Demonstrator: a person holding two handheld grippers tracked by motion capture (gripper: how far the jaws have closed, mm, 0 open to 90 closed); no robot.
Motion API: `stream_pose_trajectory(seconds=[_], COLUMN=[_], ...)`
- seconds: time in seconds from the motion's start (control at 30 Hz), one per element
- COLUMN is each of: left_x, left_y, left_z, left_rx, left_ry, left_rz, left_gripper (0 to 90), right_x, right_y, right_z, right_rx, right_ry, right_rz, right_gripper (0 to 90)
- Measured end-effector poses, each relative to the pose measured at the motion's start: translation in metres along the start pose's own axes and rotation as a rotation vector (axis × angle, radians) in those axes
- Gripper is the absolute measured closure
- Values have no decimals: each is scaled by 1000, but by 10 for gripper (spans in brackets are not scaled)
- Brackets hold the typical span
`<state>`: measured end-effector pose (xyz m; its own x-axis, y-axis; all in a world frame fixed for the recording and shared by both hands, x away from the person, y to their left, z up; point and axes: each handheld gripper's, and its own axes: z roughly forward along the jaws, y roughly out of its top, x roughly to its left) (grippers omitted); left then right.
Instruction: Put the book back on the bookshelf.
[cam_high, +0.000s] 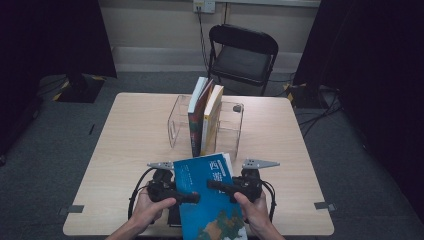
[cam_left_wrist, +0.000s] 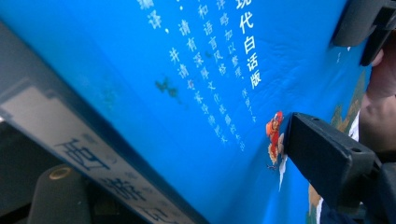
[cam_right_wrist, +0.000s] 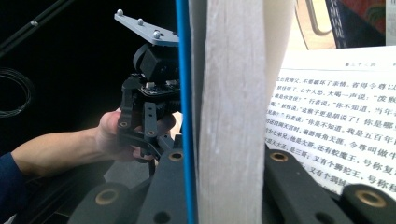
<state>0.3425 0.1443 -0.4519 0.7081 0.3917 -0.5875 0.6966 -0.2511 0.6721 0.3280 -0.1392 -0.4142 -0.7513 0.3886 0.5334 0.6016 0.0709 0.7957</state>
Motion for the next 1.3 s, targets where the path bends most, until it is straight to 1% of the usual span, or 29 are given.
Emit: stream_pose_trajectory(seconds=[0.03, 0.1, 0.13, 0.17, 0.2, 0.27, 0.3, 0.37, 0.4, 0.47, 0.5, 0.53, 0.6, 0.67, 0.7, 0.73, 0.77, 0.8, 0.87, 0.93, 0.97, 1.0, 1.1, 1.13, 1.23, 1.27, 1.3], left_x=[-2, -5, -5, -8, -8, -12, -14, -19, -21, -26, -27, -32, -37, -44, -48, -51, -52, -53, -57, -62, -62, -67, -75, -78, -83, -84, -84], left_y=[1, 5, 5, 9, 9, 13, 16, 22, 25, 29, 31, 35, 40, 47, 47, 47, 46, 43, 41, 39, 39, 37, 33, 32, 29, 28, 28], left_z=[-2, -7, -7, -13, -13, -20, -23, -29, -32, -38, -42, -48, -55, -60, -62, -63, -62, -62, -62, -60, -60, -58, -55, -53, -51, -51, -51], left_rx=[-8, -24, -24, -48, -48, -78, -89, -113, -117, -137, -142, -171, -192, -196, -214, -218, -219, -237, -242, -240, -240, -246, -239, -239, -244, -247, -245], left_ry=[7, 7, 7, 1, 1, 3, 4, 31, 42, 67, 70, 91, 121, 153, 175, 187, 192, 184, 165, 172, 172, 162, 166, 169, 179, 179, 180], left_rz=[14, 27, 27, 36, 36, 54, 63, 91, 102, 124, 131, 163, 204, 250, 280, 306, 318, 327, 342, 363, 363, 380, 418, 430, 444, 445, 452], left_gripper=[223, 251, 272, 290, 312, 367, 367, 389, 393, 396, 406, 430, 447, 476, 490, 515, 543, 563, 592, 597, 599, 602, 608, 609, 611, 610, 610], right_x=[1, 2, 4, 5, 5, 10, 10, 13, 15, 21, 24, 32, 38, 40, 39, 38, 36, 35, 30, 31, 32, 33, 33, 34, 34, 33, 33], right_y=[1, 4, 6, 8, 8, 15, 15, 22, 25, 33, 37, 43, 50, 54, 55, 55, 54, 51, 46, 44, 42, 41, 36, 35, 36, 37, 37], right_z=[-1, -2, -3, -4, -4, -7, -7, -8, -8, -7, -6, -5, -4, -5, -6, -6, -7, -7, -9, -14, -16, -18, -24, -27, -41, -45, -47], right_rx=[-8, -24, -30, -40, -40, -67, -67, -82, -89, -95, -97, -105, -120, -144, -155, -164, -164, -155, -159, -157, -151, -143, -126, -127, -163, -165, -165], right_ry=[3, 11, 14, 16, 16, 20, 20, 16, 12, 5, 0, -15, -24, -32, -31, -33, -39, -43, -27, -18, -18, -20, -34, -47, -90, -102, -104], right_rz=[-4, -11, -20, -29, -29, -50, -50, -69, -79, -112, -131, -174, -214, -231, -237, -236, -238, -239, -225, -229, -232, -235, -247, -246, -246, -247, -249], right_gripper=[799, 801, 801, 801, 801, 802, 802, 802, 802, 802, 802, 802, 801, 800, 800, 799, 796, 791, 776, 770, 758, 739, 668, 625, 527, 508, 489])
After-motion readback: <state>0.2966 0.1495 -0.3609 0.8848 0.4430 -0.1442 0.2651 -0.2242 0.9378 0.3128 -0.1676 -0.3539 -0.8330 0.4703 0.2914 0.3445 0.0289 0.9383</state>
